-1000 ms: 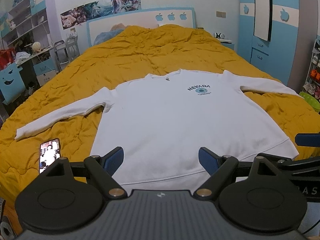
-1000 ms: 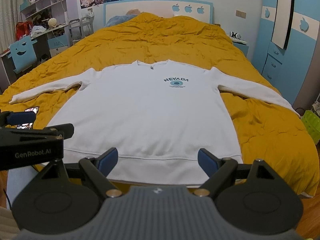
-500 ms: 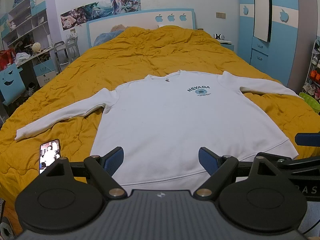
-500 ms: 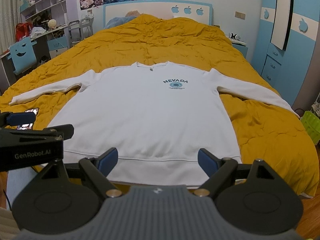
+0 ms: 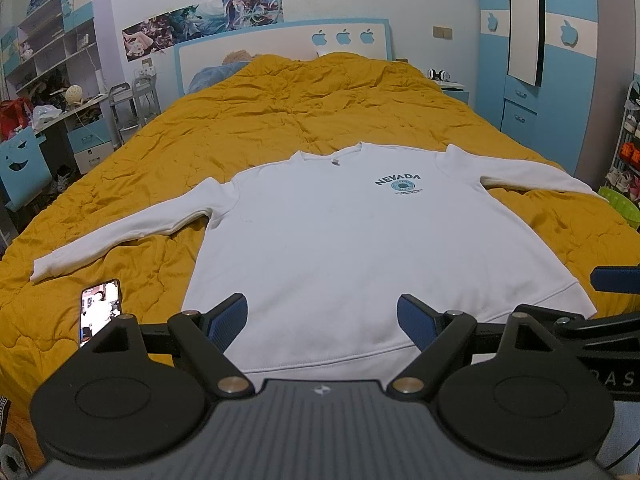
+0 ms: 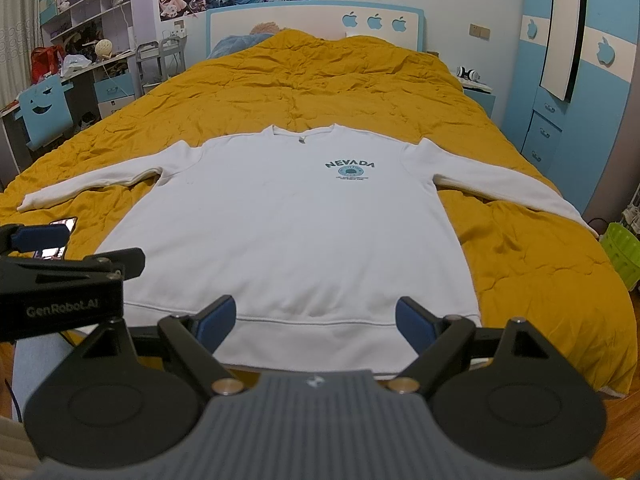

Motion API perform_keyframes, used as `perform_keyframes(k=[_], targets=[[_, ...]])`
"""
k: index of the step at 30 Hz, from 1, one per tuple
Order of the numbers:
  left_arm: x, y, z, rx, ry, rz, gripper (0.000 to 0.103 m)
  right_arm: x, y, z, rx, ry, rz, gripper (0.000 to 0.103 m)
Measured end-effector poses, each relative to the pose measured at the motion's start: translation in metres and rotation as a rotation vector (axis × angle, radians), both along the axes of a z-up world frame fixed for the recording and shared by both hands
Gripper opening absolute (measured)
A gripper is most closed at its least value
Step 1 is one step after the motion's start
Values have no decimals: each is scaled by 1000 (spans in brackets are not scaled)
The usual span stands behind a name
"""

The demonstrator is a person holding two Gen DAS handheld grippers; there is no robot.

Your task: Fold small clothes

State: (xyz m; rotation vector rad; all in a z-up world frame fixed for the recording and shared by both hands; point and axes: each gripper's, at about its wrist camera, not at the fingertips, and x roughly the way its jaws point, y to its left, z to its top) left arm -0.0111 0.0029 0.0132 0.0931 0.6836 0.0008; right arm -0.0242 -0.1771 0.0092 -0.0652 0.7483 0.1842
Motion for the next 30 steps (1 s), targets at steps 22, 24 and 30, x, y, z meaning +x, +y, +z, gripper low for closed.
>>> perform_keyframes(k=[22, 24, 30], targets=[[1, 1, 0, -9, 2, -2, 99, 2, 0, 3, -1, -6, 1, 83], [3, 2, 2, -16, 0, -1, 99, 4, -1, 4, -3, -7, 2, 83], [19, 15, 6, -50, -27, -26, 96, 14, -9, 7, 30, -68, 10, 83]])
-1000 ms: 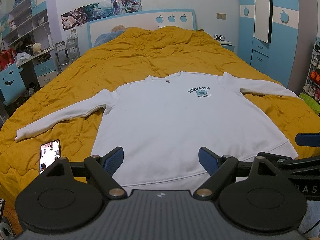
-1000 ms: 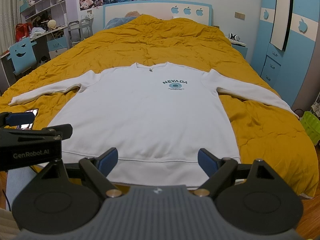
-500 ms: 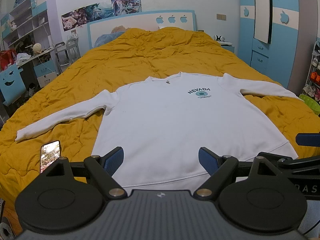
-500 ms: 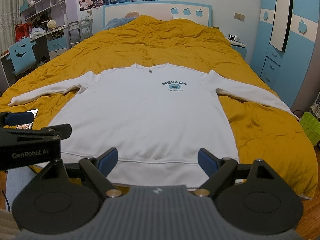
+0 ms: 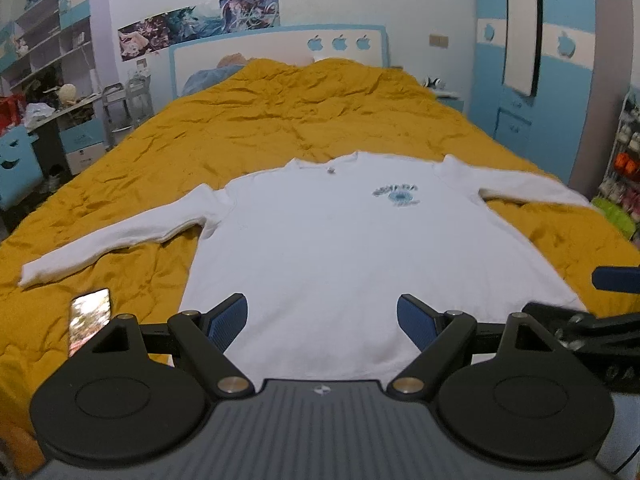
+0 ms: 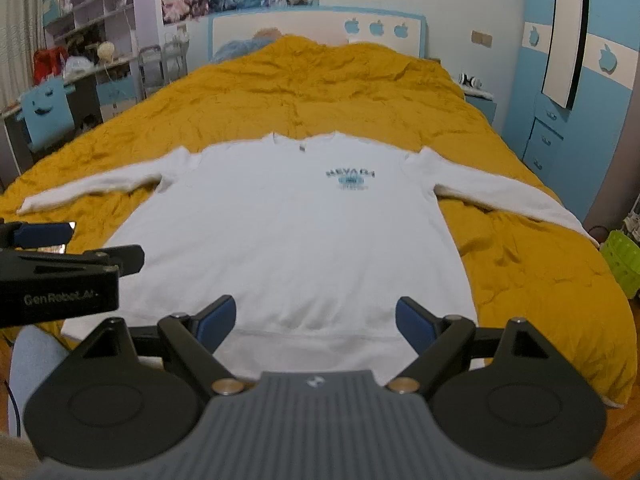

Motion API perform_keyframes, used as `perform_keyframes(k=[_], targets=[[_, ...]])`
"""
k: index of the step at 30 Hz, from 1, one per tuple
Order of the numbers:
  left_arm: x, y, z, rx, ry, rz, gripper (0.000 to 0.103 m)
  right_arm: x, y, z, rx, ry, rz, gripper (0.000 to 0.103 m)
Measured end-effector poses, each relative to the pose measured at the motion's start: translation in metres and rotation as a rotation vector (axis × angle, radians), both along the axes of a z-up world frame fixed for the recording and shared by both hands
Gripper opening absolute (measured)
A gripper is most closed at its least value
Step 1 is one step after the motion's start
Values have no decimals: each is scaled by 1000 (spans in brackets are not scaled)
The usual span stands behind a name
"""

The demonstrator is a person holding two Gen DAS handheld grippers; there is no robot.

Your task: Fold small clothes

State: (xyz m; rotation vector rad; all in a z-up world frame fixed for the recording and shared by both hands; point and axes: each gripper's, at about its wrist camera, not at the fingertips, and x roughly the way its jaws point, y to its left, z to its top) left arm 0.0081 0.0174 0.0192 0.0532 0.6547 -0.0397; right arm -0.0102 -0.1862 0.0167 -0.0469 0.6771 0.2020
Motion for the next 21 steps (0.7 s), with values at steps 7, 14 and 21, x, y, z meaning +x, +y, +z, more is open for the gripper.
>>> perform_keyframes(k=[7, 14, 21], targets=[[40, 73, -1, -176, -36, 26, 85, 42, -25, 4, 54, -167, 45, 83], [84, 176, -4, -171, -41, 136, 79, 110, -45, 7, 81, -156, 48, 83], [118, 309, -9, -161, -57, 368, 85, 180, -43, -2, 93, -78, 16, 82]])
